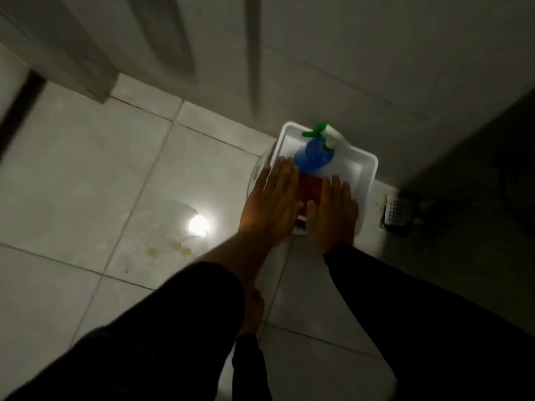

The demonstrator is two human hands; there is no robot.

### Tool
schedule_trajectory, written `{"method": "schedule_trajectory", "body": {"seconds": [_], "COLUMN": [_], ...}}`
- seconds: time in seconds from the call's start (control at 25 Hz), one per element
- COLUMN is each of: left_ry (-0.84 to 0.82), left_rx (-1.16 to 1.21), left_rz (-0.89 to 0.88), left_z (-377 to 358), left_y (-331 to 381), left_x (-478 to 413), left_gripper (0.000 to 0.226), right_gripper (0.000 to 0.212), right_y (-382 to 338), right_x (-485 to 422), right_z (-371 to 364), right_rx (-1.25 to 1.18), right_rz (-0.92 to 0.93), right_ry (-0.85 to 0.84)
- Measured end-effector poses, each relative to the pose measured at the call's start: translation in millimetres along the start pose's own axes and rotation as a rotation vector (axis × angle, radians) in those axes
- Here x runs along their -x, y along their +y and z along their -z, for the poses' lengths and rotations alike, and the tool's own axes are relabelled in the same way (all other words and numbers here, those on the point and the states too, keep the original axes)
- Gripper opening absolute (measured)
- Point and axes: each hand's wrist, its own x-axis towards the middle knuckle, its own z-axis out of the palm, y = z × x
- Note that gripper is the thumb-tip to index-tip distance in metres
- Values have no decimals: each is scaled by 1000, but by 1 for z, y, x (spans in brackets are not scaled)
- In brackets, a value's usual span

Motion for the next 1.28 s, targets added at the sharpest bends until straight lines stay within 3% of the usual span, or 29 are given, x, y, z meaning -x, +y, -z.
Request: {"method": "schedule_trajectory", "body": {"seconds": [0.16, 0.32, 0.44, 0.6, 0.72, 0.8, 0.88, 0.92, 1.0, 1.04, 1.12, 1.2, 1.28], "left_ry": [-50, -218, -229, -173, -56, -41, -33, -18, -18, -50, -106, -71, 40], "left_rx": [128, 318, 552, 853, 1034, 1175, 1284, 1356, 1523, 1581, 1711, 1933, 2024], "left_rz": [181, 529, 630, 578, 546, 583, 635, 683, 837, 923, 1042, 1122, 1164], "left_z": [-48, -76, -78, -55, -27, -11, 0, 2, -2, -6, -19, -32, -63], "left_y": [23, 37, 30, 23, 12, -4, -22, -38, -72, -91, -129, -168, -217], "left_x": [-66, -105, -119, -106, -62, -21, 21, 43, 86, 104, 136, 158, 183], "left_gripper": [52, 50, 47, 31, 23, 30, 36, 36, 36, 36, 26, 23, 29], "right_gripper": [72, 84, 68, 45, 64, 78, 73, 76, 92, 103, 112, 102, 84], "right_y": [20, 23, 30, 26, 4, -17, -32, -43, -72, -91, -127, -163, -198], "right_x": [-61, -88, -99, -84, -45, -5, 30, 46, 67, 74, 85, 90, 93], "right_z": [-36, -56, -60, -40, -16, -2, 0, -5, -21, -33, -71, -113, -166], "right_rx": [-288, -560, -777, -1161, -1077, -838, -661, -685, -732, -680, -546, -529, -601], "right_rz": [-384, -511, -590, -668, -519, -156, 297, 428, 524, 560, 599, 569, 538], "right_ry": [-215, -287, -219, -204, -31, 94, 9, -155, -547, -659, -655, -561, -636]}}
